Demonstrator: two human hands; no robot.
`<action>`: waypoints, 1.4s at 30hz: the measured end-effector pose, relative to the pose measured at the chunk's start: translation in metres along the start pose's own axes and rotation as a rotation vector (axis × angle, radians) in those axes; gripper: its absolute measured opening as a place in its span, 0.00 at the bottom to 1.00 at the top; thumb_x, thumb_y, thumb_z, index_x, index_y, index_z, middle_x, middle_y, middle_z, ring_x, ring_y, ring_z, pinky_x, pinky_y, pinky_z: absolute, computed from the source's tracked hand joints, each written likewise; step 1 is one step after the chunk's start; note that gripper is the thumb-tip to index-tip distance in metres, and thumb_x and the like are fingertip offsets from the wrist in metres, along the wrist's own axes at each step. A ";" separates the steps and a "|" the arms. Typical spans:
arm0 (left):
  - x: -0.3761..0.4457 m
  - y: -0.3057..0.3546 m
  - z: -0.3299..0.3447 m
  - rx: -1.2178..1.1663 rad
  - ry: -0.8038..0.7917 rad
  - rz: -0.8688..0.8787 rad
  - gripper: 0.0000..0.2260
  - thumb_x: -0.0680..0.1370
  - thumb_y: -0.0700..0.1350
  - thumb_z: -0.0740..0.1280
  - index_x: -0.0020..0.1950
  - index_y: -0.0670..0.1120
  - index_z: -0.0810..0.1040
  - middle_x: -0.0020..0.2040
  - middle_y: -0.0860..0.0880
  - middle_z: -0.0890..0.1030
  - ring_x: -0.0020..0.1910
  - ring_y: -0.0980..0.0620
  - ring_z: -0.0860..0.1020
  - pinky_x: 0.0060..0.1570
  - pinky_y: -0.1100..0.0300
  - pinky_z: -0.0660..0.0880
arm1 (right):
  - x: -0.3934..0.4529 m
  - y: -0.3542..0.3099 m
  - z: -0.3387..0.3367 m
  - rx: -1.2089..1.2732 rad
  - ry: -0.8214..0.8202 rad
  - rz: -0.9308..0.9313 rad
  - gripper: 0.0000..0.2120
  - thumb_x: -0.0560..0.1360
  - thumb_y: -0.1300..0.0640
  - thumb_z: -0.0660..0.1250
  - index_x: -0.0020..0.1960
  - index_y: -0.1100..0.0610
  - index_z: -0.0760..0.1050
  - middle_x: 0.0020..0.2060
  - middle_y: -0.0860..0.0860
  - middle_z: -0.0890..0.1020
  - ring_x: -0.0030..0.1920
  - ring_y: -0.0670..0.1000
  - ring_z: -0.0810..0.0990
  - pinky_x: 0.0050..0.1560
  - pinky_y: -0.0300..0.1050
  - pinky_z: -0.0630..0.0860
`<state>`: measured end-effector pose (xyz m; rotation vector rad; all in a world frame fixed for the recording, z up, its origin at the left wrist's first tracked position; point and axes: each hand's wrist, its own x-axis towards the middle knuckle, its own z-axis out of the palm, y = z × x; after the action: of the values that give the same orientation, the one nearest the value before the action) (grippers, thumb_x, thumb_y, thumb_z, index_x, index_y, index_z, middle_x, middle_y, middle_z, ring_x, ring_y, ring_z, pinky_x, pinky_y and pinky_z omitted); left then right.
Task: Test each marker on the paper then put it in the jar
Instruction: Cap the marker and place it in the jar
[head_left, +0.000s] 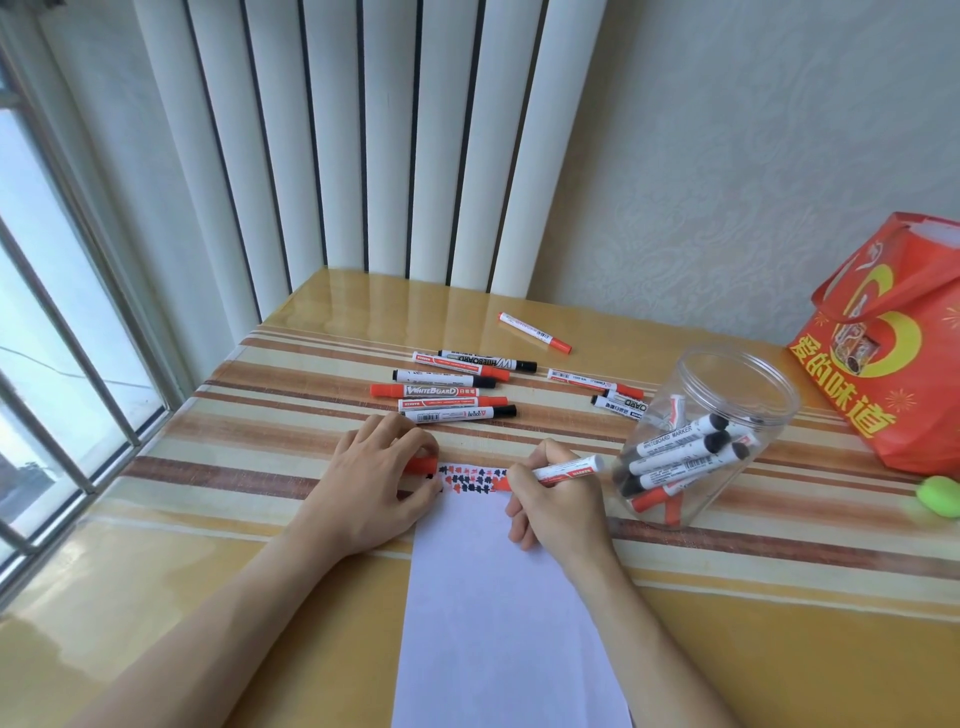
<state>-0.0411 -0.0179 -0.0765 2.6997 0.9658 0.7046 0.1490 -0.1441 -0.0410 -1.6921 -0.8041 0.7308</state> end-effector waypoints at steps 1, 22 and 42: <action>0.000 0.000 0.000 0.000 -0.001 0.000 0.15 0.77 0.62 0.61 0.58 0.57 0.75 0.56 0.58 0.70 0.57 0.54 0.70 0.54 0.58 0.64 | 0.000 0.000 0.000 -0.002 -0.005 0.006 0.09 0.76 0.64 0.67 0.39 0.60 0.69 0.26 0.59 0.78 0.22 0.57 0.75 0.23 0.42 0.69; 0.002 0.001 -0.007 -0.158 0.140 0.045 0.08 0.77 0.47 0.64 0.55 0.51 0.79 0.54 0.55 0.75 0.55 0.50 0.74 0.54 0.52 0.74 | -0.001 -0.003 -0.007 0.141 -0.079 -0.115 0.07 0.77 0.62 0.67 0.42 0.60 0.70 0.28 0.56 0.77 0.22 0.54 0.71 0.23 0.39 0.62; -0.003 0.013 -0.023 -0.312 0.116 0.188 0.08 0.79 0.41 0.68 0.57 0.50 0.78 0.55 0.58 0.77 0.53 0.56 0.76 0.51 0.61 0.73 | -0.008 -0.009 0.001 0.270 -0.285 -0.176 0.09 0.79 0.51 0.67 0.54 0.55 0.81 0.42 0.55 0.83 0.35 0.60 0.84 0.34 0.48 0.76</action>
<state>-0.0474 -0.0291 -0.0538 2.5140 0.5705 0.9677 0.1422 -0.1483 -0.0315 -1.2756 -0.9898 0.9255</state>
